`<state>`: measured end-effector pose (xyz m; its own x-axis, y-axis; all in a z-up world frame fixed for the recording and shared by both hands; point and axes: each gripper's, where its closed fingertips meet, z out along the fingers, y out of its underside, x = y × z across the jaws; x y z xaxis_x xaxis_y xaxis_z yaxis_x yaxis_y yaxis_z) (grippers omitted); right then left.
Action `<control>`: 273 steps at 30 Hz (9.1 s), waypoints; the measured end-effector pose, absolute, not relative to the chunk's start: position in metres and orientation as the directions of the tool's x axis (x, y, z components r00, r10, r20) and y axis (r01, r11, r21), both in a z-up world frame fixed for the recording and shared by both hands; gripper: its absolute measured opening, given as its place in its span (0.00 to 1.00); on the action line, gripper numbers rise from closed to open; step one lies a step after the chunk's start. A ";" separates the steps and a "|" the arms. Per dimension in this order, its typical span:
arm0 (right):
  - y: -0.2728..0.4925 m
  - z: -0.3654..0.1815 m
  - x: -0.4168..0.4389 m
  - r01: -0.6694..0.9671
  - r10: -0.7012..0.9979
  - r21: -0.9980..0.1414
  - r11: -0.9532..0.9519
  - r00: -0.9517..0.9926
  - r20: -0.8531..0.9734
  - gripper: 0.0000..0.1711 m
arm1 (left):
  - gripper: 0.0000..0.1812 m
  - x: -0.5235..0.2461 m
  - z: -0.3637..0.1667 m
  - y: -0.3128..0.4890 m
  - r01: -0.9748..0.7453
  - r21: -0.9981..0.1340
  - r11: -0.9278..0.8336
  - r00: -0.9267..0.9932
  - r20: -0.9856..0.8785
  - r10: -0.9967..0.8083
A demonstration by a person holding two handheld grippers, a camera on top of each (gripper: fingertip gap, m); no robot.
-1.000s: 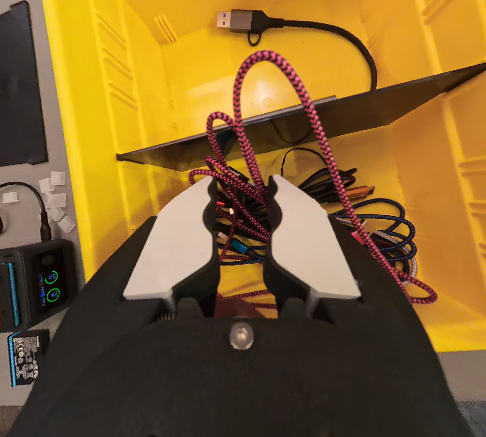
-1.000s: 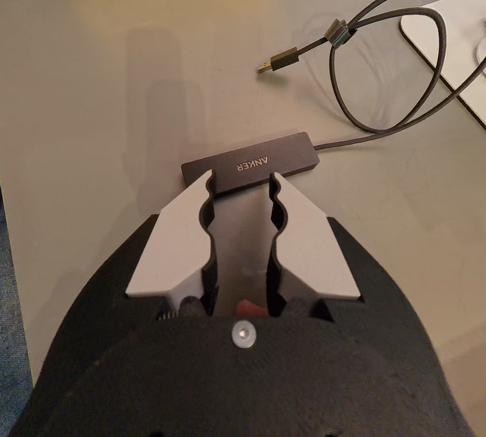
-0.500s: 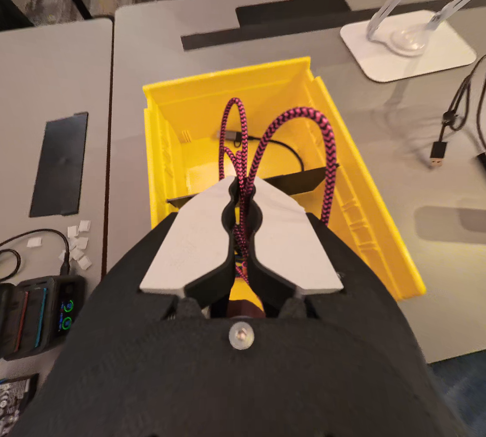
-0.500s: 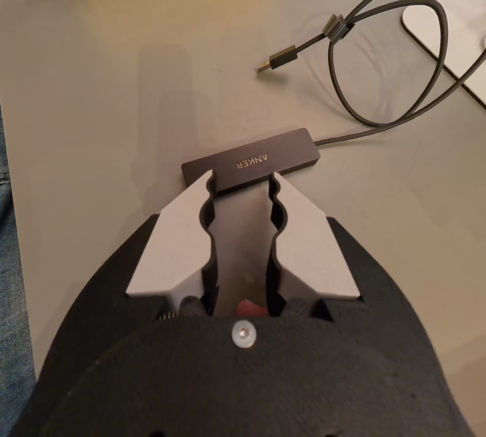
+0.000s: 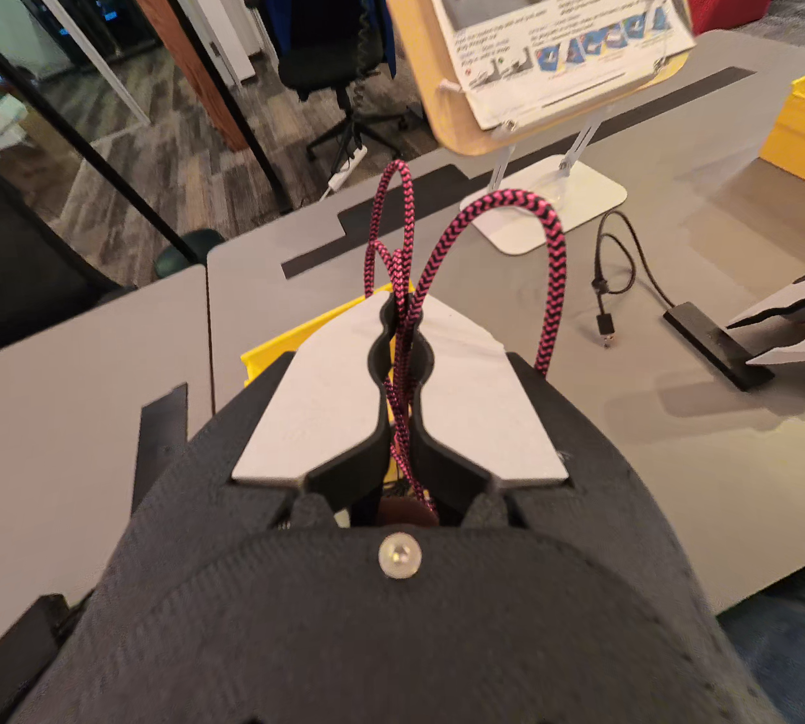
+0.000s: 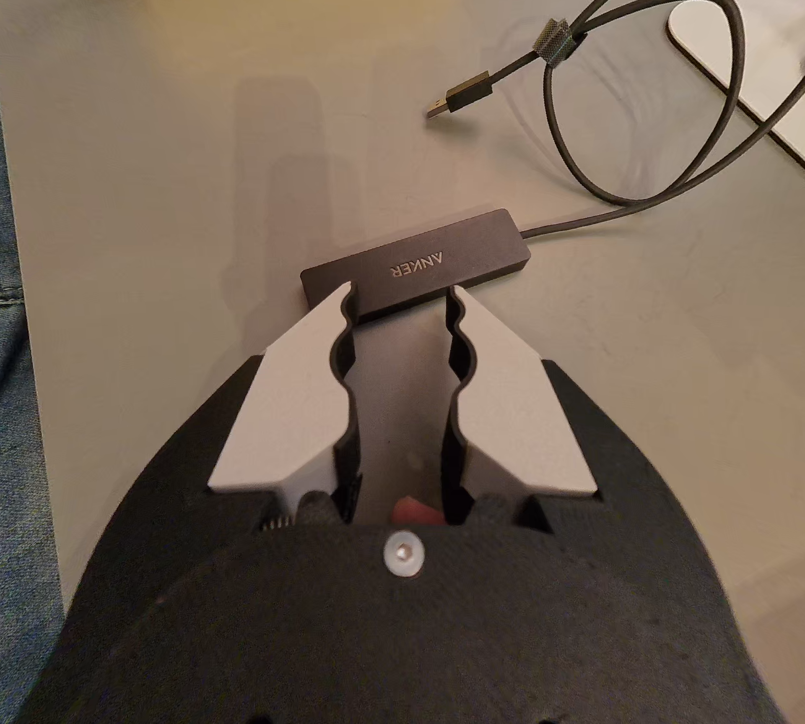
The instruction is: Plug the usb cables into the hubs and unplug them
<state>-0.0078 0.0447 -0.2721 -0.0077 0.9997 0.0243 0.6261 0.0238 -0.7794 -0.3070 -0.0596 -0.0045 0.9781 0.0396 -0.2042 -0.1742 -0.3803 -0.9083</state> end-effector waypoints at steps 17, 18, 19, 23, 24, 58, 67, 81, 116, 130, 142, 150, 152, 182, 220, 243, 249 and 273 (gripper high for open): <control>0.047 -0.272 -0.003 0.627 1.000 -0.779 0.000 0.004 0.004 0.24 | 0.02 -0.121 -0.050 0.004 -0.305 -0.880 -0.364 0.910 -0.157 -0.383; 0.047 -0.273 -0.001 0.627 1.000 -0.779 -0.002 0.006 0.002 0.24 | 0.02 -0.111 -0.069 0.008 -0.321 -0.866 -0.383 0.898 -0.151 -0.412; 0.047 -0.273 0.000 0.627 1.000 -0.779 -0.005 0.008 -0.001 0.24 | 0.02 -0.103 -0.086 0.011 -0.339 -0.852 -0.398 0.890 -0.154 -0.429; 0.049 -0.275 0.007 0.637 1.000 -0.771 -0.010 0.016 0.000 0.25 | 0.02 -0.087 -0.145 0.015 -0.431 -0.797 -0.424 0.852 -0.205 -0.482; 0.049 -0.276 0.008 0.642 1.000 -0.766 -0.004 0.013 0.006 0.25 | 0.02 -0.083 -0.154 0.014 -0.443 -0.797 -0.411 0.839 -0.208 -0.503; 0.044 -0.284 -0.098 0.691 0.893 -0.588 0.422 -0.429 0.137 0.08 | 0.23 -0.110 -0.187 -0.015 -0.644 -0.615 -0.455 0.741 -0.354 -0.570; 0.043 -0.279 -0.096 0.689 0.904 -0.633 0.352 -0.426 0.039 0.06 | 0.23 -0.114 -0.202 -0.009 -0.665 -0.594 -0.453 0.728 -0.378 -0.572; 0.056 -0.179 -0.066 0.524 0.915 -0.830 0.192 -0.401 -0.042 0.06 | 0.26 -0.063 -0.171 0.047 -0.687 -0.684 -0.245 0.665 -0.456 -0.591; 0.051 -0.114 -0.030 0.057 0.848 -0.997 -0.046 -0.526 -0.069 0.09 | 0.08 -0.031 -0.134 0.041 -0.126 -0.980 -0.153 0.661 0.032 -0.750; 0.030 -0.115 -0.030 0.080 0.827 -0.995 0.059 -0.562 0.004 0.06 | 0.08 -0.028 -0.124 0.032 -0.311 -0.940 -0.143 0.624 -0.088 -0.776; 0.037 -0.089 -0.025 -0.126 0.798 -0.962 -0.243 -0.589 -0.125 0.06 | 0.24 -0.035 -0.090 0.035 -0.026 -0.999 -0.032 0.658 0.007 -0.753; 0.034 -0.082 -0.024 -0.203 0.782 -0.928 -0.313 -0.610 -0.130 0.06 | 0.14 -0.028 -0.080 0.036 0.162 -0.986 -0.049 0.617 0.140 -0.774; 0.034 -0.082 -0.024 -0.208 0.783 -0.927 -0.313 -0.608 -0.128 0.06 | 0.12 -0.027 -0.077 0.034 0.194 -0.980 -0.041 0.601 0.152 -0.784; 0.034 -0.078 -0.019 -0.271 0.769 -0.888 -0.371 -0.626 -0.130 0.06 | 0.09 -0.016 -0.078 0.035 0.281 -0.957 -0.079 0.554 0.229 -0.800; 0.035 -0.077 -0.015 -0.295 0.771 -0.872 -0.391 -0.622 -0.135 0.06 | 0.08 -0.011 -0.077 0.035 0.234 -0.972 -0.028 0.597 0.166 -0.785; 0.029 -0.088 -0.016 -0.210 0.776 -0.927 -0.311 -0.619 -0.119 0.07 | 0.08 -0.011 -0.088 0.030 0.082 -0.994 -0.071 0.575 0.105 -0.811; 0.029 -0.088 -0.016 -0.237 0.788 -0.925 -0.296 -0.609 -0.096 0.06 | 0.08 -0.011 -0.087 0.032 0.099 -0.992 -0.078 0.578 0.121 -0.807; 0.029 -0.081 -0.011 -0.299 0.778 -0.888 -0.350 -0.621 -0.097 0.05 | 0.08 -0.006 -0.076 0.032 0.166 -0.985 -0.048 0.575 0.136 -0.807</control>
<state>-0.0109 0.0293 -0.0811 -0.6209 0.7778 -0.0973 -0.2991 -0.3498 -0.8878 -0.0063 0.0323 -0.0758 0.5753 -0.8065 0.1361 0.1655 -0.0482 -0.9850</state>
